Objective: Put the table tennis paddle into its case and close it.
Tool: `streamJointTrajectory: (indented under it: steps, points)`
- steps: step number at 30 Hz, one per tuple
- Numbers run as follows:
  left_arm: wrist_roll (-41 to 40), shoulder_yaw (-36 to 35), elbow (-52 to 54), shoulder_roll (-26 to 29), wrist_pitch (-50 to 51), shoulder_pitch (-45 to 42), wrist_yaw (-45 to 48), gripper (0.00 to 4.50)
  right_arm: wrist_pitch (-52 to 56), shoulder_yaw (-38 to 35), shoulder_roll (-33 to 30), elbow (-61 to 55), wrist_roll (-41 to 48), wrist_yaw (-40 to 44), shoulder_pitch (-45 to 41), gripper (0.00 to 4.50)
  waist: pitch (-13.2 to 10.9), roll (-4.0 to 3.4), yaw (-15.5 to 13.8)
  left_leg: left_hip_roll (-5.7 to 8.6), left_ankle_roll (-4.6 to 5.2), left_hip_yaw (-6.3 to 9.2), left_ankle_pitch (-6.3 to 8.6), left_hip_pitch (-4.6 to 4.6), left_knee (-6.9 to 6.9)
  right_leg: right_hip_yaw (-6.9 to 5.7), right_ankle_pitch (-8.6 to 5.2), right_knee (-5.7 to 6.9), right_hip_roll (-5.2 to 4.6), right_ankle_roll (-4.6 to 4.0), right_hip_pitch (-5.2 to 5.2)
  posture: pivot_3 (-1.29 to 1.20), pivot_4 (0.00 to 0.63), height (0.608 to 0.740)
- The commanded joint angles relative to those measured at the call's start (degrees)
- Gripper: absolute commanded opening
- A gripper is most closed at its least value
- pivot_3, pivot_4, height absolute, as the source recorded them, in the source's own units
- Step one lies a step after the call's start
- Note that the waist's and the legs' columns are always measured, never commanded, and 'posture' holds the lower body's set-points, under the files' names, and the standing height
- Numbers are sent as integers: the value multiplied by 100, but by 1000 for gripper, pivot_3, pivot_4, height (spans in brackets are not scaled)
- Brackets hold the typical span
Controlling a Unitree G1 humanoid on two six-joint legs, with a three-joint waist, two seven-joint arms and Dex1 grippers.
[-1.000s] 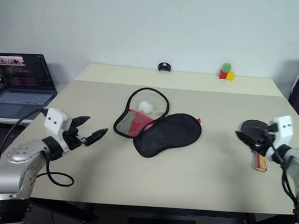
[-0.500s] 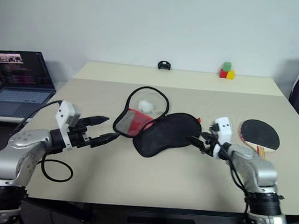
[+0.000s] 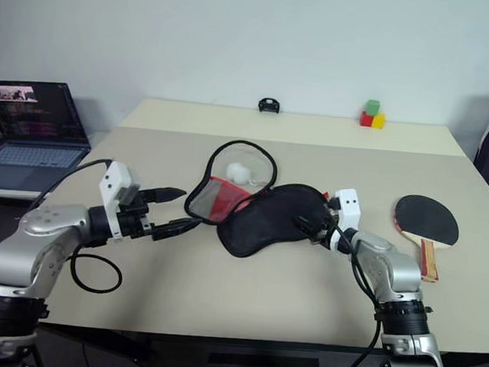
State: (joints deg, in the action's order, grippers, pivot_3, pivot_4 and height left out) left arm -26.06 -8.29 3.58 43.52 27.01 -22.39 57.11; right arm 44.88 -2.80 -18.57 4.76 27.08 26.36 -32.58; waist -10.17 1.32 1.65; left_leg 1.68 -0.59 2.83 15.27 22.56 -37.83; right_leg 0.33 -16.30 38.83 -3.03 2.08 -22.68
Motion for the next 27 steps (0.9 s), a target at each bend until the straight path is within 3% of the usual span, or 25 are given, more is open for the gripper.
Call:
streamJointTrajectory:
  steps: [1,13,27]
  points:
    - [11,-50,119,94,-70,-65,19,4500,-94,-233,5,-286,25,-114,-90,4474,0,0,-1,0,0,0,0,2,0,0,0,0,0,0,-2,0,150,740]
    - [168,163,-79,-49,-294,-157,3,4500,339,-426,163,-357,-220,-1105,139,4474,0,0,2,0,-1,-9,-1,35,-3,9,1,15,1,-1,-48,0,150,740]
    - [68,156,-143,-109,-320,-235,125,4500,1853,-1092,905,-116,570,-1413,-330,4474,0,0,27,-1,0,-13,-1,35,-3,13,1,17,5,-1,-51,0,150,740]
